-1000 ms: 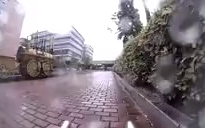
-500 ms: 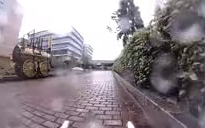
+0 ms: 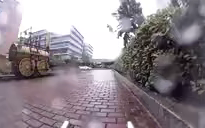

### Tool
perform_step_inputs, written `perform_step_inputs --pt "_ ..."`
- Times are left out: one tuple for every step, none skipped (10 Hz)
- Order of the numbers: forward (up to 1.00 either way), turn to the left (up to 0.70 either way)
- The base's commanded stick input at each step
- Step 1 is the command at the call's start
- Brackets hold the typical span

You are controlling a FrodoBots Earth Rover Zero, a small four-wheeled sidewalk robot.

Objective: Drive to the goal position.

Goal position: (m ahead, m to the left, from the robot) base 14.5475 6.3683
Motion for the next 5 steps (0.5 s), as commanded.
perform_step_inputs --pt "0.70 0.00" --pt "0.70 0.00" --pt "0.70 0.00" --pt "0.70 0.00" --pt "0.70 0.00"
